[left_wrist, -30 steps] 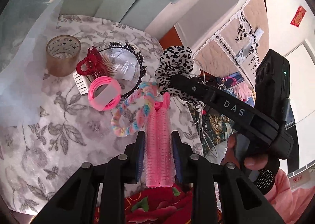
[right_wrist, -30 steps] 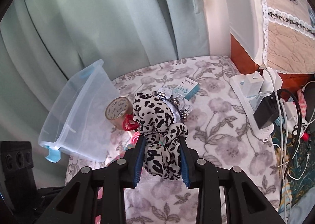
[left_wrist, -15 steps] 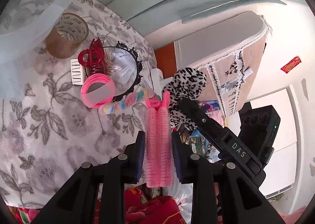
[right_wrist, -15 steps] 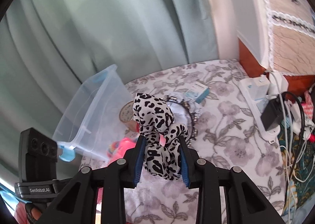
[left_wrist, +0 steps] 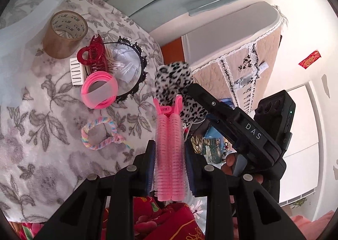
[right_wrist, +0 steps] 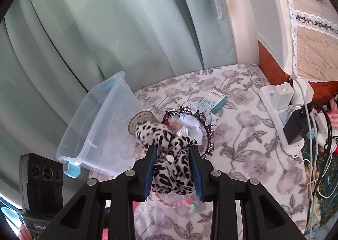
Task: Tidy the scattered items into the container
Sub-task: 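Lift the pink rollers with the left gripper while the right gripper lifts the scrunchie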
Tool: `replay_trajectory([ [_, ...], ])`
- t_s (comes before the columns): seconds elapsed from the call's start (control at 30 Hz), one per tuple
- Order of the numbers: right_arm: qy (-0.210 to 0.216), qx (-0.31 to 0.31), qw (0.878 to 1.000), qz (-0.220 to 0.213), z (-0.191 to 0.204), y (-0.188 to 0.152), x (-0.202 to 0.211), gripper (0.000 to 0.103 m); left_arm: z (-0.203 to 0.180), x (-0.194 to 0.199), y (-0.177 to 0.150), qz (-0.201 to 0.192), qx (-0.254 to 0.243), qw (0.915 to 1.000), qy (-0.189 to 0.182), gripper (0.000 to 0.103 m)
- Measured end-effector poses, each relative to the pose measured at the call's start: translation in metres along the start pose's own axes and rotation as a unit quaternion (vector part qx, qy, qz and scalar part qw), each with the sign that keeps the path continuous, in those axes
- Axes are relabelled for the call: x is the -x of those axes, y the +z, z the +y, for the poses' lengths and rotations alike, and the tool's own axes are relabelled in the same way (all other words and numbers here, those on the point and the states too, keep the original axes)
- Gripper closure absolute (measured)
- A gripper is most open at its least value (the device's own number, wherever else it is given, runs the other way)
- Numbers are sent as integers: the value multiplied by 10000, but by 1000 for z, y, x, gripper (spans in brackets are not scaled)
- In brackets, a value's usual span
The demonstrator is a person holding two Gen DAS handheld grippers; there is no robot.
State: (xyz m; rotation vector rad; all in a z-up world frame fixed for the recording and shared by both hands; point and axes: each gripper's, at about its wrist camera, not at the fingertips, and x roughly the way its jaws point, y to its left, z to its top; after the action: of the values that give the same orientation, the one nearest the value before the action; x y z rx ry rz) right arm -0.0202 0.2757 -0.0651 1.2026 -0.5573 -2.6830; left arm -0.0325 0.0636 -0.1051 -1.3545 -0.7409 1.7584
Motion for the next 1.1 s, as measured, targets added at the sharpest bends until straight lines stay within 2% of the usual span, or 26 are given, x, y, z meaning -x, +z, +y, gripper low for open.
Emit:
replay_trajectory([
  [0.07, 19, -34, 10000, -6, -2, 0, 1, 73, -2, 6, 3, -121, -64, 9999, 65, 75],
  [0.3, -3, 34, 10000, 89, -2, -3, -6, 94, 1, 20, 9, -391, -57, 9990, 207, 75],
  [0.47, -240, 7, 9995, 199, -9, -10, -13, 95, 1, 35, 13, -635, -114, 9973, 353, 75],
  [0.67, -719, -372, 9946, 655, -40, -27, -29, 90, -10, 57, 18, -1119, -498, 9887, 864, 75],
  [0.7, -749, -467, 9935, 722, -46, -30, -32, 86, -11, 60, 19, -1181, -530, 9874, 908, 75],
  [0.8, -859, -653, 9910, 794, -58, -37, -37, 59, -9, 66, 20, -1279, -522, 9859, 943, 75],
  [0.83, -894, -667, 9906, 790, -61, -38, -39, 53, -7, 67, 20, -1297, -508, 9856, 957, 75],
  [0.93, -1036, -668, 9883, 902, -70, -43, -47, 44, -4, 71, 18, -1344, -447, 9852, 964, 75],
  [1.0, -1105, -715, 9863, 996, -75, -46, -55, 43, -1, 72, 19, -1368, -397, 9851, 961, 75],
  [1.1, -1159, -769, 9833, 1174, -82, -52, -70, 37, 2, 71, 20, -1363, -335, 9854, 962, 75],
])
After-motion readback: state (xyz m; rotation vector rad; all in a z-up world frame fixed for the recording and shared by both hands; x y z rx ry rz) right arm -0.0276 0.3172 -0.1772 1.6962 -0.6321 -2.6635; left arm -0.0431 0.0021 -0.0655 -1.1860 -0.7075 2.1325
